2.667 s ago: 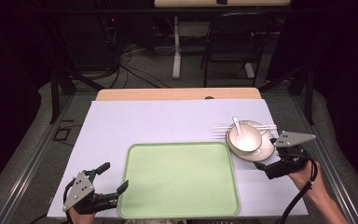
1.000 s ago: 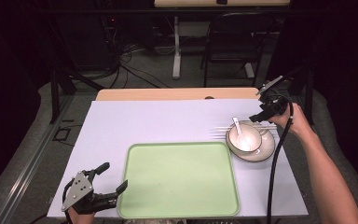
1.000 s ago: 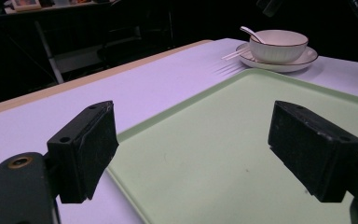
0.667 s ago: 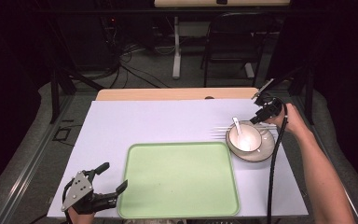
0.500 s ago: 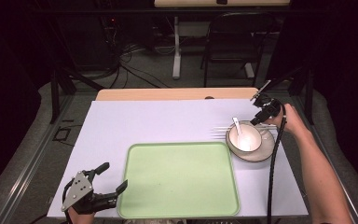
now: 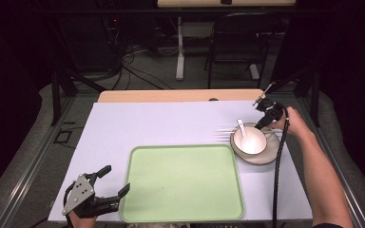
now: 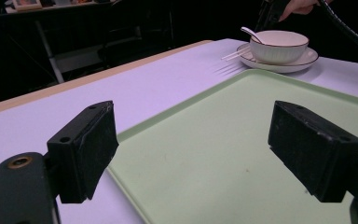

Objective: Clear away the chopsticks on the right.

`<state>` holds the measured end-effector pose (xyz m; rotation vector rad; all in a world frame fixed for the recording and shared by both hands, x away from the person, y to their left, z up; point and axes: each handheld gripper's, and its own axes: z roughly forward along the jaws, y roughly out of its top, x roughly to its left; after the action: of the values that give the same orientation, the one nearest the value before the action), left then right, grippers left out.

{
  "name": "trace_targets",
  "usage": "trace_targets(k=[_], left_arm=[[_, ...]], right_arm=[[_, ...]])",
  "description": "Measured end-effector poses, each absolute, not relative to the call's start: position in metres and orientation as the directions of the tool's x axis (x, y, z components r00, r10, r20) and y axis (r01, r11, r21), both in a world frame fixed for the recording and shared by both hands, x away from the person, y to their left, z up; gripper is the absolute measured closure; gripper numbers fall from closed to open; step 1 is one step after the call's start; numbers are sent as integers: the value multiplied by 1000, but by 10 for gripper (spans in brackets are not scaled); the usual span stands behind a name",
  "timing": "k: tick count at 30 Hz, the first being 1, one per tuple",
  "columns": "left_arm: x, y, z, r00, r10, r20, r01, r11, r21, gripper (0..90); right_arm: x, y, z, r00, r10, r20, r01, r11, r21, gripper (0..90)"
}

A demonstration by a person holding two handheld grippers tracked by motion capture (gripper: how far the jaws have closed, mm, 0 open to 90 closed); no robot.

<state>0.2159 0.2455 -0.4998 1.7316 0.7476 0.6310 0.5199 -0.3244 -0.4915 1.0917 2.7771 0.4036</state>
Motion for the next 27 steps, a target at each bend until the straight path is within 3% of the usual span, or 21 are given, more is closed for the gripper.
trace_targets(k=[27], left_arm=[[216, 245, -500, 661, 749, 45, 172, -210, 962, 155]], right_arm=[[520, -325, -499, -786, 615, -62, 592, 778, 210, 699]])
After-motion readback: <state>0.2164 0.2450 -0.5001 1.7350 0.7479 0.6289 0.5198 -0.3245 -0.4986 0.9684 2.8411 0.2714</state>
